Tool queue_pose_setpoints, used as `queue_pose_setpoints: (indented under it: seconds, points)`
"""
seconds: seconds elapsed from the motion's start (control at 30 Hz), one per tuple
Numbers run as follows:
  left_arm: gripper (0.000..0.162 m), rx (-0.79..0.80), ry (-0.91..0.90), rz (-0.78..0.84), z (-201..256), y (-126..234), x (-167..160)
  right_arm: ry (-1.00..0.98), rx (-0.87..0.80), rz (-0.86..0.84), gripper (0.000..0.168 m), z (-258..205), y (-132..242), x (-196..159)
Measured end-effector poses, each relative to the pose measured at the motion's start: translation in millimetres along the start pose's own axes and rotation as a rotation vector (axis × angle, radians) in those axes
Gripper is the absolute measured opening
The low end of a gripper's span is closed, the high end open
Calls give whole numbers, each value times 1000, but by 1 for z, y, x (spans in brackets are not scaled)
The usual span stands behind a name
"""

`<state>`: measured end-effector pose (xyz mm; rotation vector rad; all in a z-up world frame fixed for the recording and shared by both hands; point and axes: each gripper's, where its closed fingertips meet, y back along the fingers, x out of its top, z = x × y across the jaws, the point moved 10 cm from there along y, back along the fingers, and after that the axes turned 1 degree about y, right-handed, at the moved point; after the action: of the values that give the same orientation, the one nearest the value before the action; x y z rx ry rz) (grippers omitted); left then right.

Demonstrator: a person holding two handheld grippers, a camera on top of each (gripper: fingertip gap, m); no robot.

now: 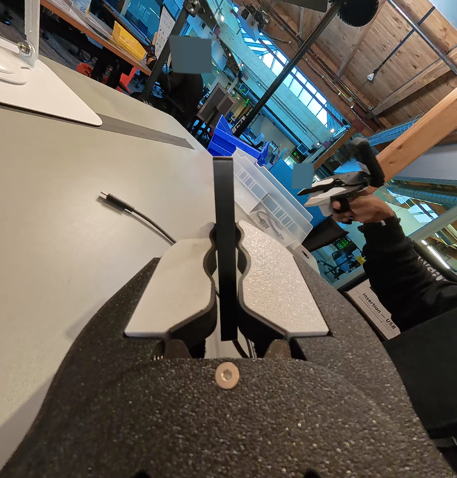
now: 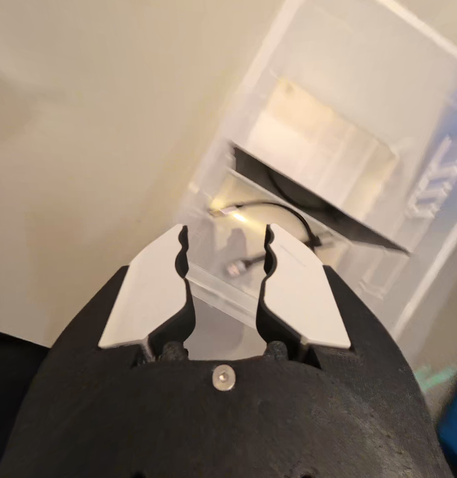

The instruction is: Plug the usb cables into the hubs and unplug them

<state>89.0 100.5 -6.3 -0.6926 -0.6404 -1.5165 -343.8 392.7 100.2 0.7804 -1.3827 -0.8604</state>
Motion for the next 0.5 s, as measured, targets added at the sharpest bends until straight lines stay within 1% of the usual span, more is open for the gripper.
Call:
queue_pose_setpoints:
  seconds: [0.1,0.17,0.23,0.3,0.37,0.43,0.5]
  points:
    - [11,29,12,23,-3,1,0,93,179,119,55,-63,-12,30]
    - [11,66,18,60,-4,4,1,161,289,157,56,-108,-36,47]
    - [11,82,26,76,-6,6,2,216,372,167,57,-148,-71,63]
    - [11,93,37,83,-8,7,2,310,386,149,61,-180,-112,77]
    - [11,96,43,88,-9,8,2,436,434,177,65,-209,-145,88]
    - [11,107,38,95,-9,8,3,510,514,214,70,-232,-166,100]
    - [11,114,36,98,-9,8,3,547,603,258,71,-254,-172,112]
